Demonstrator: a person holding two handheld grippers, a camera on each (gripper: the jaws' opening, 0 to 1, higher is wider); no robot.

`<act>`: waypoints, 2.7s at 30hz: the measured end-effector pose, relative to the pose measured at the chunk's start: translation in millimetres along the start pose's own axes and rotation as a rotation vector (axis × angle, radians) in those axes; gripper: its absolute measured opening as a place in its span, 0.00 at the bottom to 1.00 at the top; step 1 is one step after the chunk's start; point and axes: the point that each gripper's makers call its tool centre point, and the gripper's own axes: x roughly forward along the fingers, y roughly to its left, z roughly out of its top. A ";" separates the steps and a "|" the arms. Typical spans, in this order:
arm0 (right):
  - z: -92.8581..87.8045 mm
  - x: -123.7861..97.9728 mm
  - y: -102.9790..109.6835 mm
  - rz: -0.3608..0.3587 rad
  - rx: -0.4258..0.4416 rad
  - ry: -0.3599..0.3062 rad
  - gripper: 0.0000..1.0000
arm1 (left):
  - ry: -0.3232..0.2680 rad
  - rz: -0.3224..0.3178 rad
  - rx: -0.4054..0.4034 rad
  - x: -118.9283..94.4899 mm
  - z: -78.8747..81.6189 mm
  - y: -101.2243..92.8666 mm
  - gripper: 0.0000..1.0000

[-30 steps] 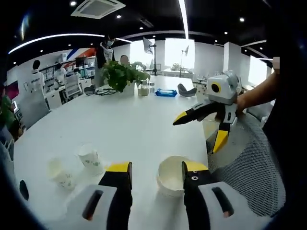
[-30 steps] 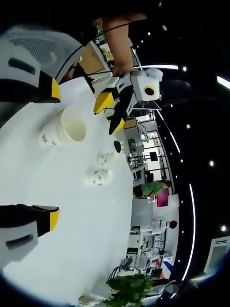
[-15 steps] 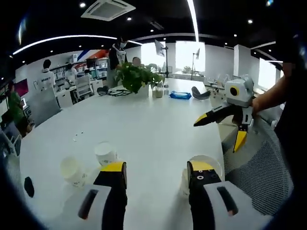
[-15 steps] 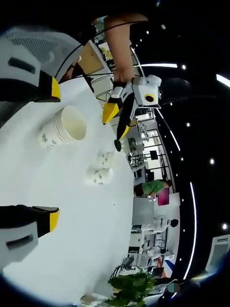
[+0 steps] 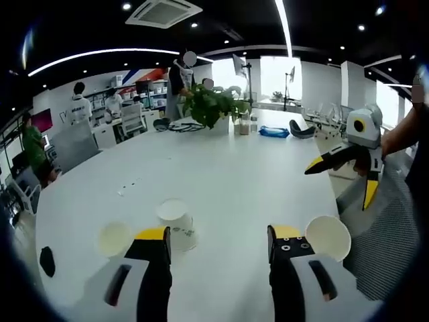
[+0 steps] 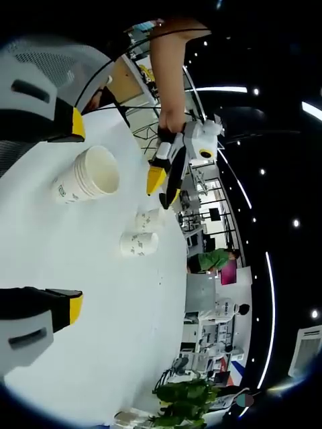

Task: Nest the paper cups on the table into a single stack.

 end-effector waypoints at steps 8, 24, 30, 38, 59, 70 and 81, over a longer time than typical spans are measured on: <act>0.1 -0.5 -3.9 -0.010 0.016 -0.004 0.91 | -0.008 0.019 -0.004 17.7 -3.2 24.7 0.58; 0.4 -1.7 -9.1 -0.034 0.035 -0.006 0.90 | 0.025 0.042 -0.028 56.6 -18.3 48.9 0.55; -0.6 -1.8 -10.7 -0.038 0.042 -0.002 0.89 | 0.041 0.064 -0.043 65.8 -20.9 56.6 0.55; -2.3 -1.5 -11.6 -0.040 0.044 0.004 0.88 | 0.063 0.073 -0.052 79.2 -25.9 62.7 0.53; -4.7 -1.0 -12.0 -0.042 0.043 0.018 0.85 | 0.092 0.088 -0.066 102.8 -30.4 72.5 0.40; -4.8 -1.2 -13.7 -0.049 0.046 0.018 0.85 | 0.101 0.103 -0.053 105.5 -32.5 78.0 0.36; -3.1 -1.5 -13.0 -0.048 0.041 0.011 0.85 | 0.084 0.099 -0.039 94.0 -24.0 72.9 0.35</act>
